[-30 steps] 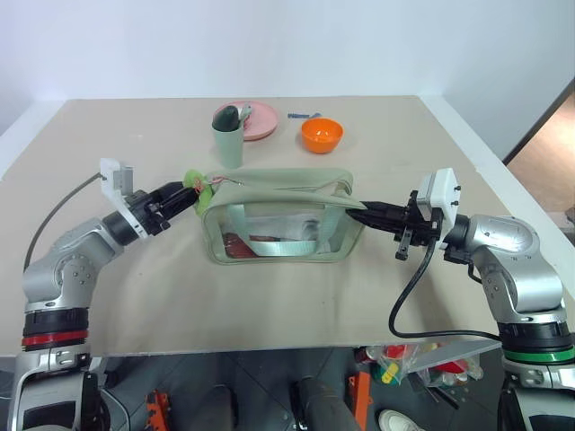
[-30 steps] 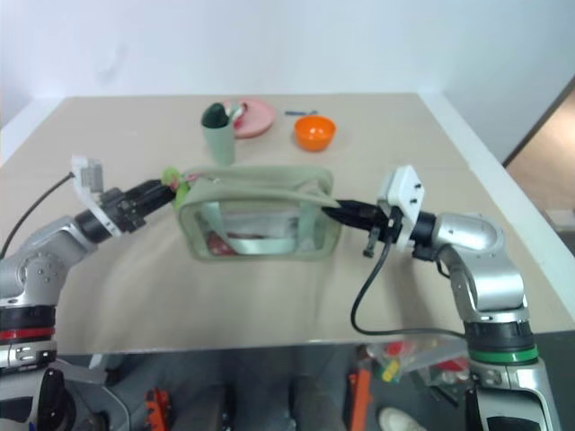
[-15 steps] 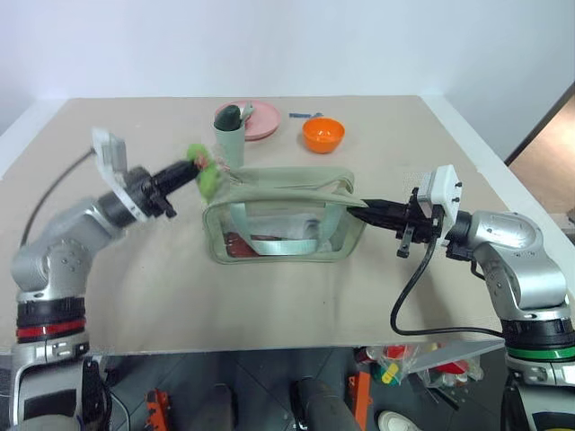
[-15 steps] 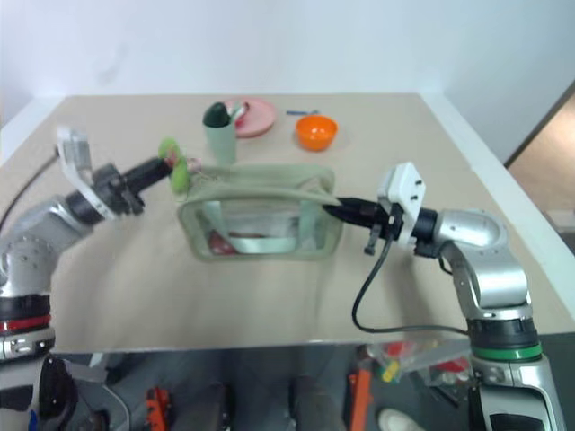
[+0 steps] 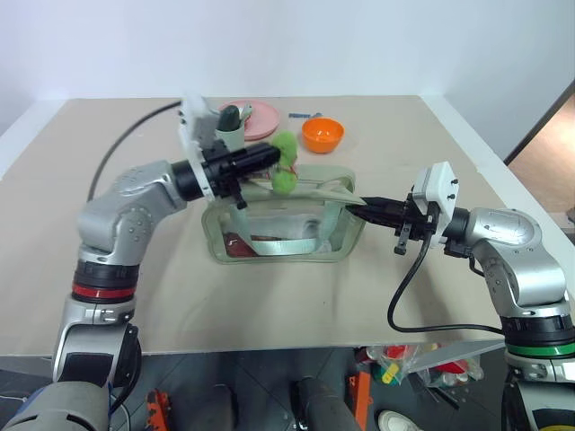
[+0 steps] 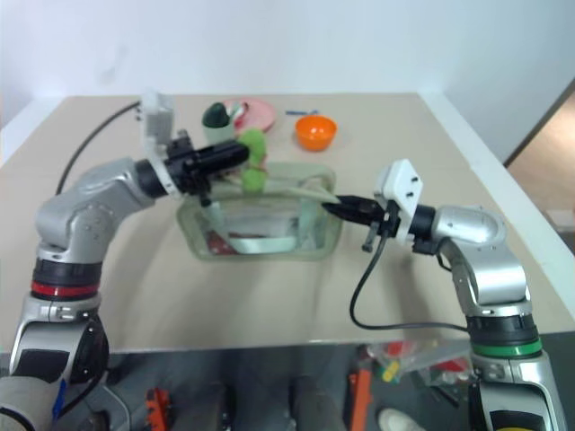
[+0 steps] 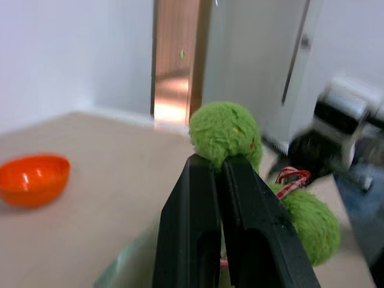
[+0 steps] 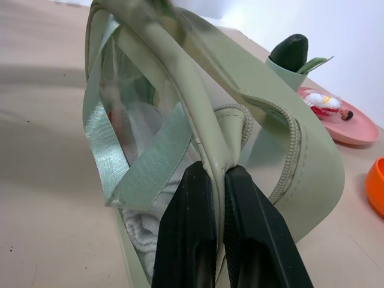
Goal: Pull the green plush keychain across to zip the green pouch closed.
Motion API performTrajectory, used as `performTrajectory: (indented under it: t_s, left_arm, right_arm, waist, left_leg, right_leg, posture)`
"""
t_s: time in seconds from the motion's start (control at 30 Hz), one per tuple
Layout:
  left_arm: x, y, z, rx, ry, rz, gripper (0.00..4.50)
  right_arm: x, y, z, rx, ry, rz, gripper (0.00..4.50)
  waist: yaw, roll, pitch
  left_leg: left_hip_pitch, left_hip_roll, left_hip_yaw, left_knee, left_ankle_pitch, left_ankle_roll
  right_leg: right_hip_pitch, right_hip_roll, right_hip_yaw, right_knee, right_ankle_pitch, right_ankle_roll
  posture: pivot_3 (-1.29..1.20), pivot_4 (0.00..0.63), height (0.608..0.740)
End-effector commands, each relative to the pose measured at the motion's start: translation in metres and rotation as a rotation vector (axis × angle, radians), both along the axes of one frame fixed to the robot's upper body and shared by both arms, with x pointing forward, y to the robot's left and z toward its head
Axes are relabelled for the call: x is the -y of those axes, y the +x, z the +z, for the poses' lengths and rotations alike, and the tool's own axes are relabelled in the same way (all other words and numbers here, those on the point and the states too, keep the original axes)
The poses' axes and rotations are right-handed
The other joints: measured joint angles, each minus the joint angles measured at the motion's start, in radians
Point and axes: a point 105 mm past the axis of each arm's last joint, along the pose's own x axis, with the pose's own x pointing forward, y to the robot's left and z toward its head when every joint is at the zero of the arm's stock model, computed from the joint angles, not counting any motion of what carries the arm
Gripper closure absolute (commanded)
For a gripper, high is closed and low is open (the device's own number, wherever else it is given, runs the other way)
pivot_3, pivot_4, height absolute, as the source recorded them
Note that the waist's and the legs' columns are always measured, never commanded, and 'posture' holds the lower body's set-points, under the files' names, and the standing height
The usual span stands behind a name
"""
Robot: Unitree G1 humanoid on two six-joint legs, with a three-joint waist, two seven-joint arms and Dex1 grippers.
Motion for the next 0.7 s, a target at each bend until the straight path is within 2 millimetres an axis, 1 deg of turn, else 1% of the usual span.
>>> performTrajectory:
  t_s: [0.03, 0.07, 0.1, 0.17, 0.2, 0.27, 0.3, 0.33, 0.37, 0.43, 0.47, 0.5, 0.6, 0.7]
  left_arm:
    - [0.006, -0.005, 0.007, 0.066, 0.066, -0.052, 4.47]
    - [0.005, -0.004, 0.008, 0.07, 0.073, -0.049, 4.47]
    - [0.004, -0.003, 0.009, 0.074, 0.075, -0.045, 3.81]
    - [0.002, -0.005, 0.016, 0.086, 0.082, -0.056, 3.19]
    - [0.0, -0.007, 0.022, 0.096, 0.088, -0.062, 2.78]
    - [-0.004, -0.013, 0.028, 0.116, 0.124, -0.077, 2.19]
    - [-0.006, -0.015, 0.03, 0.124, 0.141, -0.08, 1.75]
    - [-0.009, -0.018, 0.031, 0.13, 0.164, -0.083, 1.51]
    - [-0.011, -0.02, 0.032, 0.134, 0.183, -0.084, 1.06]
    - [-0.018, -0.024, 0.031, 0.14, 0.225, -0.076, 0.38]
    - [-0.022, -0.026, 0.03, 0.144, 0.251, -0.068, 0.11]
    - [-0.026, -0.028, 0.028, 0.145, 0.276, -0.062, 0.05]
    - [-0.038, -0.036, 0.023, 0.142, 0.338, -0.043, 0.05]
    - [-0.051, -0.043, 0.013, 0.131, 0.388, -0.001, 0.05]
  right_arm:
    - [0.0, -0.005, 0.01, 0.059, -0.015, 0.008, 4.5]
    - [0.0, -0.005, 0.01, 0.06, -0.015, 0.006, 4.5]
    - [0.0, -0.005, 0.009, 0.06, -0.015, 0.006, 4.5]
    - [0.001, -0.005, 0.009, 0.062, -0.012, 0.005, 4.5]
    - [0.001, -0.005, 0.009, 0.061, -0.01, 0.006, 4.5]
    - [0.0, -0.005, 0.008, 0.061, -0.008, 0.008, 4.5]
    - [0.0, -0.004, 0.008, 0.061, -0.008, 0.009, 4.5]
    - [0.0, -0.004, 0.008, 0.062, -0.008, 0.011, 4.5]
    - [0.0, -0.003, 0.008, 0.062, -0.008, 0.012, 4.5]
    - [-0.001, -0.003, 0.008, 0.062, -0.008, 0.015, 4.5]
    - [-0.001, -0.003, 0.008, 0.063, -0.008, 0.016, 4.5]
    - [-0.001, -0.002, 0.008, 0.063, -0.008, 0.018, 4.5]
    - [0.0, -0.001, 0.007, 0.062, -0.009, 0.023, 4.5]
    - [0.001, 0.001, 0.005, 0.061, -0.011, 0.025, 4.5]
  waist:
    - [0.0, 0.0, 0.0]
    - [0.0, 0.0, 0.0]
    - [0.0, 0.0, 0.0]
    - [0.0, 0.0, 0.0]
    - [0.0, 0.0, 0.0]
    - [0.0, 0.0, 0.0]
    - [-0.001, 0.0, 0.0]
    - [-0.001, 0.0, 0.0]
    - [-0.001, 0.0, 0.0]
    - [-0.001, 0.0, 0.0]
    - [-0.001, 0.0, 0.0]
    - [-0.001, 0.0, 0.0]
    - [-0.002, 0.0, 0.0]
    - [-0.002, 0.0, 0.0]
  left_leg:
    - [0.0, 0.0, 0.0, 0.0, 0.0, 0.0]
    - [0.0, 0.0, 0.0, 0.0, 0.0, 0.0]
    - [0.0, 0.0, 0.0, 0.0, 0.0, 0.0]
    - [0.0, 0.0, 0.0, 0.0, 0.0, 0.0]
    - [0.0, 0.0, 0.0, 0.0, 0.0, 0.0]
    - [0.0, 0.0, 0.0, 0.0, 0.0, 0.0]
    - [0.0, 0.0, 0.0, 0.0, 0.0, 0.0]
    - [0.0, 0.0, 0.0, 0.0, 0.0, 0.0]
    - [0.0, 0.0, 0.0, 0.0, 0.0, 0.0]
    - [0.0, 0.0, 0.0, -0.001, 0.0, 0.0]
    - [0.0, 0.0, 0.0, -0.001, 0.0, 0.0]
    - [0.0, 0.0, 0.0, -0.001, 0.0, 0.0]
    - [0.0, 0.0, 0.001, -0.001, 0.0, 0.0]
    - [0.0, 0.0, 0.001, -0.001, 0.0, 0.0]
  right_leg:
    - [0.0, 0.0, 0.0, 0.0, 0.0, 0.0]
    - [0.0, 0.0, 0.0, 0.0, 0.0, 0.0]
    - [0.0, 0.0, 0.0, 0.0, 0.0, 0.0]
    - [0.0, 0.0, 0.0, 0.0, 0.0, 0.0]
    - [0.0, 0.0, 0.0, 0.0, 0.0, 0.0]
    - [0.0, 0.0, 0.0, 0.0, 0.0, 0.0]
    - [0.0, 0.0, 0.0, 0.0, 0.0, 0.0]
    - [0.0, 0.0, 0.0, 0.0, 0.0, 0.0]
    - [-0.001, 0.0, 0.0, 0.0, 0.0, 0.0]
    - [-0.001, 0.0, 0.0, 0.0, -0.001, 0.001]
    - [-0.001, 0.0, 0.0, 0.0, -0.001, 0.001]
    - [-0.001, 0.0, 0.0, 0.0, -0.001, 0.001]
    - [-0.001, 0.0, 0.001, 0.0, -0.001, 0.001]
    - [-0.001, 0.0, 0.0, 0.0, -0.001, 0.001]
  posture:
    - [0.0, 0.15, 0.74]
    - [0.0, 0.15, 0.74]
    - [0.0, 0.15, 0.74]
    - [0.0, 0.15, 0.74]
    - [0.0, 0.15, 0.74]
    - [0.0, 0.15, 0.74]
    - [0.0, 0.15, 0.74]
    - [0.0, 0.15, 0.74]
    - [0.0, 0.15, 0.74]
    - [0.0, 0.15, 0.74]
    - [0.0, 0.15, 0.74]
    - [0.0, 0.15, 0.74]
    - [0.0, 0.15, 0.74]
    - [0.0, 0.15, 0.74]
